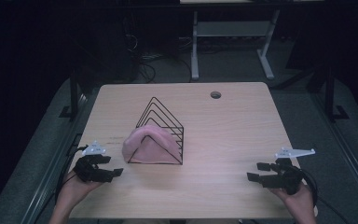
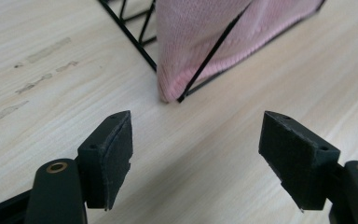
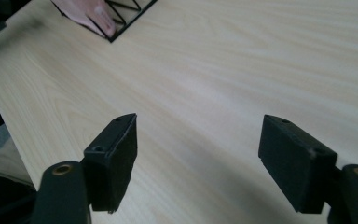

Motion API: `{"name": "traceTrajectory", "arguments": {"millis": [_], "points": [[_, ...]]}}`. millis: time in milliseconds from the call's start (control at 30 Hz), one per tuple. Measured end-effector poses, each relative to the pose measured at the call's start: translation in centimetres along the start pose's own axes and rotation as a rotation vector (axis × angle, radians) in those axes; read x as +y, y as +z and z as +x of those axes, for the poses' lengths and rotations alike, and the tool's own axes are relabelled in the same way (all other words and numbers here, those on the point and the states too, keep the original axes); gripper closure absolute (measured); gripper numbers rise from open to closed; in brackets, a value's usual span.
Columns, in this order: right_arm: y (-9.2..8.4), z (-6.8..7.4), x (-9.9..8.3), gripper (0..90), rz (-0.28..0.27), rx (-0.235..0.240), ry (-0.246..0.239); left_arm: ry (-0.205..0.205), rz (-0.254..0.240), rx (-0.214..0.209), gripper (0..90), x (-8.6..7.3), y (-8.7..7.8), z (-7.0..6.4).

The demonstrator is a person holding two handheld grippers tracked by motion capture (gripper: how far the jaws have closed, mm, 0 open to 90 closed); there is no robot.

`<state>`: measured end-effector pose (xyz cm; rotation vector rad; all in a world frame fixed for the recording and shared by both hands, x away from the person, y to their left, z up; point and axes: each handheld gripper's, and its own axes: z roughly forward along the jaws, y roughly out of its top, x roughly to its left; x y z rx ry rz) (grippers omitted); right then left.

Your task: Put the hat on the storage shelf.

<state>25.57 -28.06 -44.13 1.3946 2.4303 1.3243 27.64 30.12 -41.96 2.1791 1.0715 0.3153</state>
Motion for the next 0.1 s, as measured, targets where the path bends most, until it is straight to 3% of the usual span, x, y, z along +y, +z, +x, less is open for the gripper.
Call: {"name": "traceTrajectory", "arguments": {"millis": [67,100], "points": [[0.2,0.54,-0.59,26.8,-0.003,-0.002,-0.006,-0.024,-0.074,0.014,26.1,-0.65,-0.06,-0.51],[0.24,0.85,-0.79,26.8,-0.007,-0.004,-0.008,-0.031,-0.085,0.02,26.2,-0.87,-0.03,-0.72]]}}
